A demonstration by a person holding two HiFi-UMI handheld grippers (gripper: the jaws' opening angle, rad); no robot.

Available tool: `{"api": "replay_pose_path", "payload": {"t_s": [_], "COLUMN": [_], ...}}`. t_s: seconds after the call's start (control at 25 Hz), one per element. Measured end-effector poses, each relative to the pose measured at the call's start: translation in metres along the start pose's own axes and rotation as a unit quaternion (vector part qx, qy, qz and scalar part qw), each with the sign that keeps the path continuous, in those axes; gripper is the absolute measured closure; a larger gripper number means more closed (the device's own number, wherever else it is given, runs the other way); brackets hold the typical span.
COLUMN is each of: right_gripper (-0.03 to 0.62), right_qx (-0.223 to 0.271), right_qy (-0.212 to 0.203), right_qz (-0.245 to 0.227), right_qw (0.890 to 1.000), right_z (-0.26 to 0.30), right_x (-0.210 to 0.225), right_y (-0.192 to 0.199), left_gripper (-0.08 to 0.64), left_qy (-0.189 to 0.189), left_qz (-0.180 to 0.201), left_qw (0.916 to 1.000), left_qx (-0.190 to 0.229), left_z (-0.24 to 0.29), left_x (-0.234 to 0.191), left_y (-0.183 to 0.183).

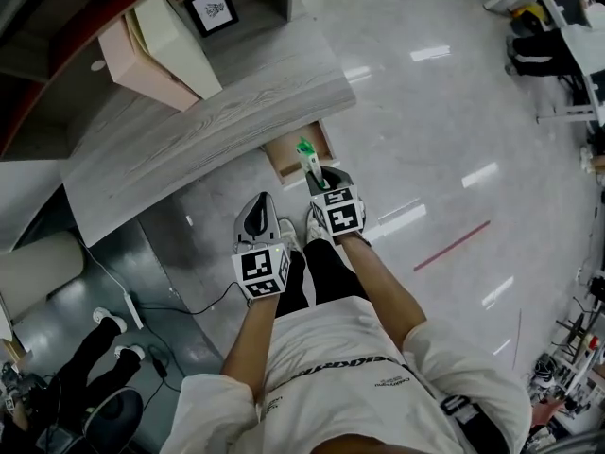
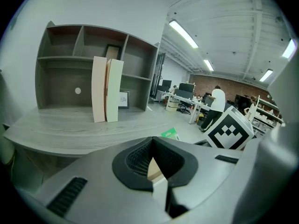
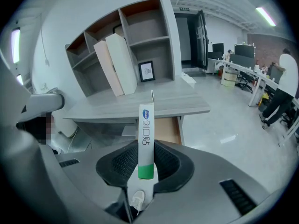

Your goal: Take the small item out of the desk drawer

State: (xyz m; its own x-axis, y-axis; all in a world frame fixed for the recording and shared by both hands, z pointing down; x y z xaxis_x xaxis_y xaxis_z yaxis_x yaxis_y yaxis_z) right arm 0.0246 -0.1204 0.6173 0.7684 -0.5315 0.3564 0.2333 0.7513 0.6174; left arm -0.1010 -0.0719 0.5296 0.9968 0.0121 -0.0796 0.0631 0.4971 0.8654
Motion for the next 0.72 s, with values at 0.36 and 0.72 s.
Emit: {"api": "replay_pose_path", "payload": {"t_s": [0.36,0.72], "right_gripper": [0.477,0.477], "right_qx": [0.037,0.062], "right_qy": [-0.008,-0.018], "right_qz": [-0.019,-0.038], "right_qw": [0.999,0.997], "right_z": [-0.05,-0.087], "right_x": [-0.024,-0.05], "right_y": [-0.033,-0.05], "left_gripper": [0.545,0.545], "left_qy": [0.007,0.017], "left_qz": [0.008,0.018], "left_qw": [0.9997,0.9991], "left_qx": [0.02,0.036], "left_z": [-0.025,-0.052], "left_x": [0.008,0.012], "left_y": [-0.037,-0.061]}}
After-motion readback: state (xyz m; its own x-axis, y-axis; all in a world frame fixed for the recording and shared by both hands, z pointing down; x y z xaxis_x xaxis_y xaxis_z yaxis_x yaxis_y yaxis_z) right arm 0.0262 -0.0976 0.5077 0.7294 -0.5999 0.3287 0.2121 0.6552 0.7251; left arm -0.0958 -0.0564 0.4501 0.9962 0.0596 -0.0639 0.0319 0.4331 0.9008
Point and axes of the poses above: the fingertips, and each gripper's own axes: z forward along the fingers, x to its right, y out of its underside, the point moved 2 cm from there along -z, backward along the fingers, and after that the axes turned 13 degrees about -y, right-handed, at the moved point
